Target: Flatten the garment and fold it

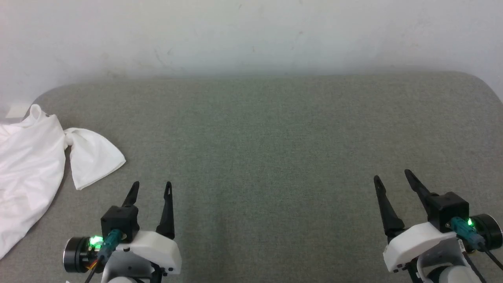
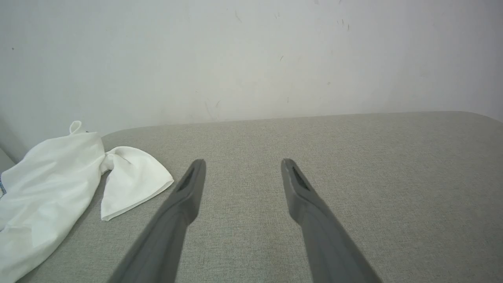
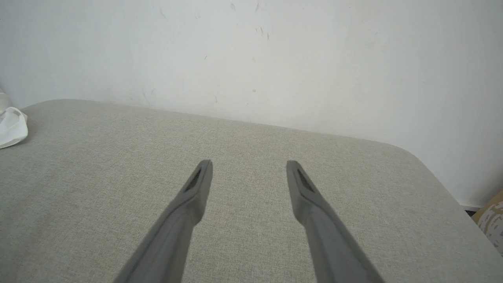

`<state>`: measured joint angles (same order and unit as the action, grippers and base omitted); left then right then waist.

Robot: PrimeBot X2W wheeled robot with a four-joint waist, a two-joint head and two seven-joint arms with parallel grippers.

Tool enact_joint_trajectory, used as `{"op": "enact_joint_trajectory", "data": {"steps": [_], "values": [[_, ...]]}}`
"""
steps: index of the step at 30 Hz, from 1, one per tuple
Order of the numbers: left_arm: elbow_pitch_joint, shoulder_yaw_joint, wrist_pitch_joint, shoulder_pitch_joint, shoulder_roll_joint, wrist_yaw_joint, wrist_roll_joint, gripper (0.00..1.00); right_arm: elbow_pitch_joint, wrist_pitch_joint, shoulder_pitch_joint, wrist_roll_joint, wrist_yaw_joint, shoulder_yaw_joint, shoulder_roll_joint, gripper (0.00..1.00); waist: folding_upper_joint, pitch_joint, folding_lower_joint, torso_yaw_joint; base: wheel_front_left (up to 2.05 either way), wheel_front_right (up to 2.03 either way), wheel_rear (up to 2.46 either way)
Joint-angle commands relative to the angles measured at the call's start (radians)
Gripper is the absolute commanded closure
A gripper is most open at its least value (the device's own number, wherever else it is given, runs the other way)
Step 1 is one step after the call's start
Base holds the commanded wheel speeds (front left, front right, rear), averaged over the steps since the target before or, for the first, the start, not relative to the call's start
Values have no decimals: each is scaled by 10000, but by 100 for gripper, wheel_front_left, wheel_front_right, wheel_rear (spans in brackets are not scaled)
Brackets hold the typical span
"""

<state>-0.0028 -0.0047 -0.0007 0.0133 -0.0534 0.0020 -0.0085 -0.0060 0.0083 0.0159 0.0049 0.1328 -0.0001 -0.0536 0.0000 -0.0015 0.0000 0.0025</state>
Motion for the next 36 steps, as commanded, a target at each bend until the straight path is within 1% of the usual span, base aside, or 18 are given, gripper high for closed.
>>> {"op": "enact_joint_trajectory", "data": {"steps": [1,18,36], "values": [[-30,15,-81,-44,2,70,-78,0,-76,10,-22,21,-2,-24,3,0,0,-4,0,19,0,0,0],[14,110,-374,-149,-56,263,-234,0,-352,145,1,172,-5,-53,9,0,0,-92,0,498,0,0,0],[223,341,-876,-351,-147,548,-499,0,-689,399,30,561,-8,76,14,0,0,-181,0,1554,0,0,0]]}}
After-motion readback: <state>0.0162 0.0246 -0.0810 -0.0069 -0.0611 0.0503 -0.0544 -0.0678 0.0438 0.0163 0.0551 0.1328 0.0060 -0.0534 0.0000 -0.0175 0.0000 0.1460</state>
